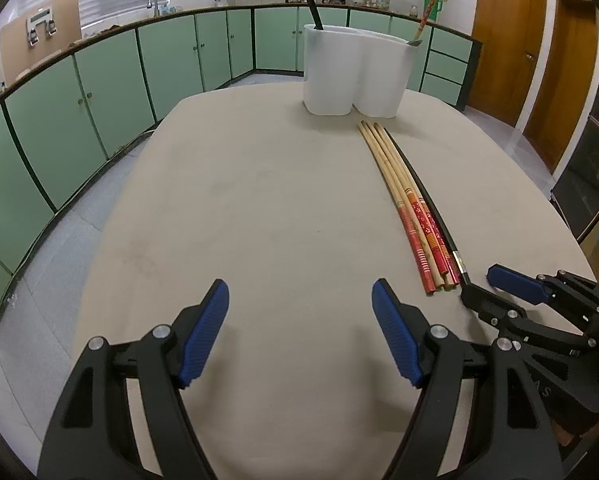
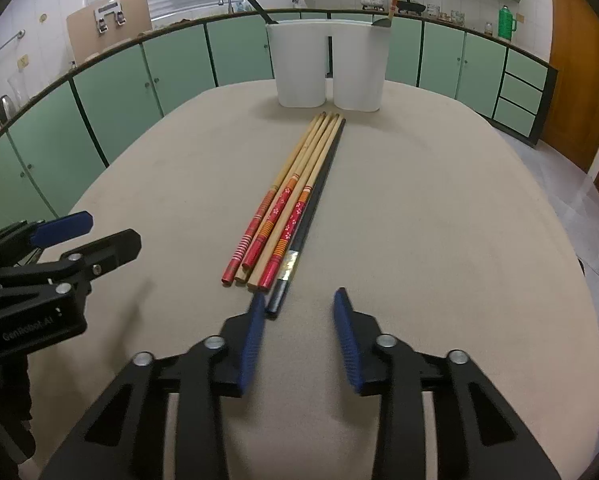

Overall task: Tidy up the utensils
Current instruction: 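Lower the right tool onto the black chopstick's tip, then grasp a red-patterned chopstick with the left tool while the right tool grips the black chopstick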

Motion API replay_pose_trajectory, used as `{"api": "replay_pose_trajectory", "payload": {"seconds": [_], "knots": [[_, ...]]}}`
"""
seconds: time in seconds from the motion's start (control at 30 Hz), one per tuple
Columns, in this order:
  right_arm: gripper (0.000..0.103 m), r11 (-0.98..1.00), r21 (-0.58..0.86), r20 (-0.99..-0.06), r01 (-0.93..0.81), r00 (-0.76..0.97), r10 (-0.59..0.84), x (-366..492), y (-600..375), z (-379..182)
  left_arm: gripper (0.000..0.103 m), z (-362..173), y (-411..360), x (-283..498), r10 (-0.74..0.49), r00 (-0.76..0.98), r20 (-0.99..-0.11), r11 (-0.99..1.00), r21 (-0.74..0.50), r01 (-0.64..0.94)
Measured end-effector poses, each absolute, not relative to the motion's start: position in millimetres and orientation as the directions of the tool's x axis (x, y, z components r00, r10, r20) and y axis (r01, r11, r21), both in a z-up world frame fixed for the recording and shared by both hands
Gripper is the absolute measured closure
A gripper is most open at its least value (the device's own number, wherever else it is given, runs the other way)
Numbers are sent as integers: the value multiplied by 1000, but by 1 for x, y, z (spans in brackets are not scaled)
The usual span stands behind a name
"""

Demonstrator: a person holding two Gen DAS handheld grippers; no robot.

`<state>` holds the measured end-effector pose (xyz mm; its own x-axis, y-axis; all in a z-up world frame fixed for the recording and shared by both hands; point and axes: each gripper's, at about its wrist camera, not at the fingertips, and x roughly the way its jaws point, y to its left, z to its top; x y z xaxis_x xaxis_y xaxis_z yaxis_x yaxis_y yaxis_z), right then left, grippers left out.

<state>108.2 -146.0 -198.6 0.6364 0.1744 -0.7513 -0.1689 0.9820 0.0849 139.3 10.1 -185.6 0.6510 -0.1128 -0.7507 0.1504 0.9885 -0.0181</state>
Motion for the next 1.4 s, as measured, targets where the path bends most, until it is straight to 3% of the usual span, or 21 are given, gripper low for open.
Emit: {"api": "replay_pose_trajectory", "payload": {"seconds": [0.03,0.1,0.47,1.07,1.17,1.23,1.27,1.4], "knots": [[87,982,86,-751,-169,636,175,108,-146,-198,31,-186,10,140,-114,649,-752,989,-20,149],[95,981,93,-752,-170,634,182,108,-147,-198,31,-187,7,140,-120,645,-755,988,-27,152],[97,989,97,-749,-115,646,149,101,-178,-197,31,-193,-28,144,-199,605,-771,971,-74,226],[96,984,138,-744,-110,644,176,103,-197,-200,30,-209,-44,161,-104,593,-799,983,7,182],[92,980,155,-739,-126,643,200,101,-199,-199,31,-207,-37,156,-110,596,-795,983,0,181],[77,976,167,-735,-140,642,218,98,-201,-199,31,-205,-34,151,-125,600,-790,983,-15,185],[74,975,169,-733,-144,643,222,96,-202,-199,31,-205,-33,149,-133,603,-787,982,-22,188],[73,972,172,-731,-159,641,234,89,-207,-200,31,-204,-35,149,-140,608,-782,980,-22,198]]}}
